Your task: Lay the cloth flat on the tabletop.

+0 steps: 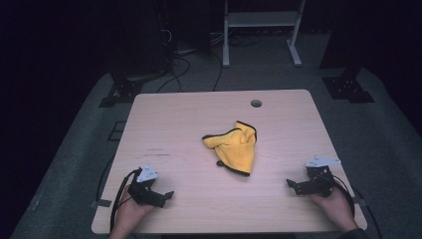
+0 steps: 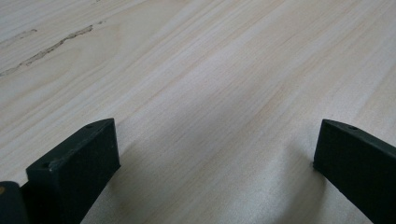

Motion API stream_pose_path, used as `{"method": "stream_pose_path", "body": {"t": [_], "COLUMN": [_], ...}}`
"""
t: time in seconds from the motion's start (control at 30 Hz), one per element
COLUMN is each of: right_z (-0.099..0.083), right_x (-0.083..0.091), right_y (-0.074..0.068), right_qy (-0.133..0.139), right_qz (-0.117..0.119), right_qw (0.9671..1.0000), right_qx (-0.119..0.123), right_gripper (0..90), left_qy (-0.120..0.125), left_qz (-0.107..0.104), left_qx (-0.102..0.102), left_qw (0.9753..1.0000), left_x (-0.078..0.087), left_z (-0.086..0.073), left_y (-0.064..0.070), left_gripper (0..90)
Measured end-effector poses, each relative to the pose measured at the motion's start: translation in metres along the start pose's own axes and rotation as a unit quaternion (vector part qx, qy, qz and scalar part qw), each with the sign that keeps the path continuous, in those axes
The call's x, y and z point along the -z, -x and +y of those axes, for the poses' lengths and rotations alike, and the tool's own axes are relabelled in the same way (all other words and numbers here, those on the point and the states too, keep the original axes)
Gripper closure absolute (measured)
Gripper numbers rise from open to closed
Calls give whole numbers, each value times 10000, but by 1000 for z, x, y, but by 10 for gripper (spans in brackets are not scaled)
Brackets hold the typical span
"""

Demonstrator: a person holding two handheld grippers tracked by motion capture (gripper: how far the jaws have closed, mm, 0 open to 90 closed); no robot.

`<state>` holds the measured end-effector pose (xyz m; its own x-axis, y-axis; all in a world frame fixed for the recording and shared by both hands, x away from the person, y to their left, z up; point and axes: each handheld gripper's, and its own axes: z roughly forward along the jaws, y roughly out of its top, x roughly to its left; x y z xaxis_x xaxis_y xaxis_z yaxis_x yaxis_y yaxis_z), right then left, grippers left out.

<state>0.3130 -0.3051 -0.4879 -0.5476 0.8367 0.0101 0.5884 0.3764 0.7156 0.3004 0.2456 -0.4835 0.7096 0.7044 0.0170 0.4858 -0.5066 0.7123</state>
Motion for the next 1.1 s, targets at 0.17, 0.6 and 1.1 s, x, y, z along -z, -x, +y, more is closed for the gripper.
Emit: {"method": "stream_pose_path", "body": {"t": [0.17,0.6,1.1], "right_z": [0,7,44], "right_x": [0,8,2], "right_y": [0,5,-10], "right_qy": [4,-115,261], "right_qz": [7,56,456], "right_qw": [10000,9998,9986], "right_qx": [13,-149,85], "right_gripper": [18,148,128], "left_qy": [2,-3,-19], "left_qz": [14,27,25], "left_qx": [11,28,23], "left_qw": [10000,10000,10000], "left_x": [0,1,1], "left_z": [0,-1,-1], "left_y": [0,1,1], "left_gripper": [0,0,0]}}
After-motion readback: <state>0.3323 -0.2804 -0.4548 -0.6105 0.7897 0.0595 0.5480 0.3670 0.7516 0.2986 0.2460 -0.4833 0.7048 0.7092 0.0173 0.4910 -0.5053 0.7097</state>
